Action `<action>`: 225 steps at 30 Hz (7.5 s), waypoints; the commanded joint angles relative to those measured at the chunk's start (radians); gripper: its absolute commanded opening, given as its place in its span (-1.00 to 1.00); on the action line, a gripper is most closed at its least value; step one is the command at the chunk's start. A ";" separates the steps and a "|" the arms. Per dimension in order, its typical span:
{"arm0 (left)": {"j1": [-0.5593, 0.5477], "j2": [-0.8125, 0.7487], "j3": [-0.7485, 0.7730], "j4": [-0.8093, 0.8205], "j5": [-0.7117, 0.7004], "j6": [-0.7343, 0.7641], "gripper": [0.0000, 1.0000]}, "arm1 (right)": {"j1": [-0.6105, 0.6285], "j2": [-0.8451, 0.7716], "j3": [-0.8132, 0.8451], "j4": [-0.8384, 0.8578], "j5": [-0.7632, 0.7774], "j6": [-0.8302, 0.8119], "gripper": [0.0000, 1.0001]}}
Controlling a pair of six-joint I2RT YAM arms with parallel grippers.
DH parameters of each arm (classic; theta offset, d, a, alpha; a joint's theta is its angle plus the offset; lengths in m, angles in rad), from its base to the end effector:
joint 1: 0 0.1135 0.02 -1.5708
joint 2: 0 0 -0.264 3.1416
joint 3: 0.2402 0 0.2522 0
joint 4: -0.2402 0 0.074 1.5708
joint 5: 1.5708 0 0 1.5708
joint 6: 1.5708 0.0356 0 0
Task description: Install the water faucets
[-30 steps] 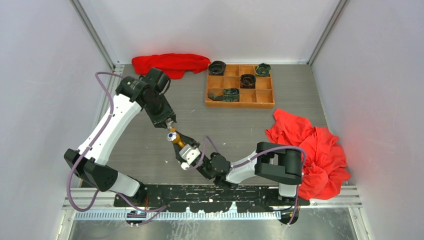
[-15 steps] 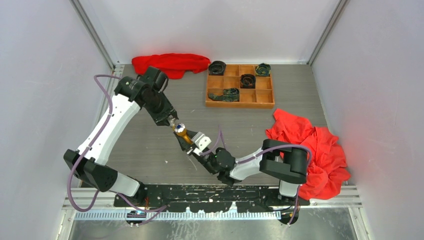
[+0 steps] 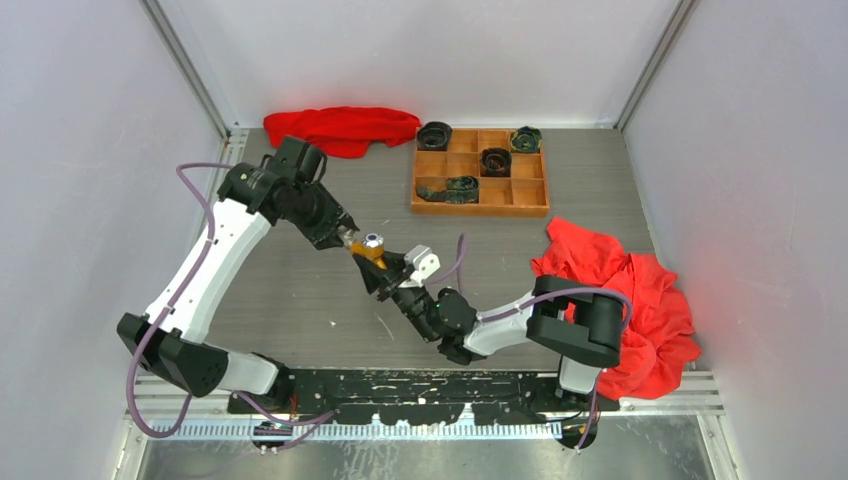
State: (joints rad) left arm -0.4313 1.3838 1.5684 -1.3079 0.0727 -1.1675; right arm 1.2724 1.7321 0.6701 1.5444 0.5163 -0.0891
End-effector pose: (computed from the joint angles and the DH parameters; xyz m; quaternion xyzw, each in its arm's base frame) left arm 0.2243 -0.1061 0.3781 -0.3431 0.9121 -0.1837 0.1292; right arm 0.1130 0.3075 0.2381 -0.1453 0.5265 0.3516 0.7603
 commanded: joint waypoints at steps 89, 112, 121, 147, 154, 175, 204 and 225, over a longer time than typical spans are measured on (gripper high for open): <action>-0.090 0.276 -0.332 0.488 -0.114 0.176 -1.00 | -0.578 -0.894 -0.163 -1.413 -0.235 0.850 -0.99; -0.100 0.095 -0.345 0.531 -0.094 0.357 0.99 | -0.577 -0.848 -0.118 -1.384 -0.329 0.799 -0.99; -0.134 -0.209 -0.480 0.682 -0.087 0.489 0.99 | -0.744 -0.648 0.058 -1.522 -0.795 0.912 -0.99; -0.491 -0.144 -0.428 0.844 -0.054 0.885 0.81 | -0.791 -0.381 0.170 -1.400 -1.243 1.141 -0.93; -0.491 -0.023 -0.371 0.879 -0.061 0.913 0.54 | -0.791 -0.398 0.169 -1.402 -1.252 1.141 -0.92; -0.451 -0.071 -0.349 0.735 0.067 0.919 -1.00 | -0.845 -0.502 0.166 -1.453 -1.319 0.988 0.66; -0.173 -0.200 -0.293 0.307 1.203 0.872 -1.00 | -0.693 -0.785 -0.023 -0.713 -1.693 0.293 1.00; -0.173 -0.196 -0.278 0.280 1.202 0.884 -1.00 | -0.511 -0.502 0.329 -1.312 -1.930 -0.018 -0.40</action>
State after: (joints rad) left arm -0.6086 1.2068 1.2598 -1.0229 1.2400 -0.2844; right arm 0.7509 1.2236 0.9234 0.3992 -1.3609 -0.0120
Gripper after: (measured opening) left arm 0.276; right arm 0.445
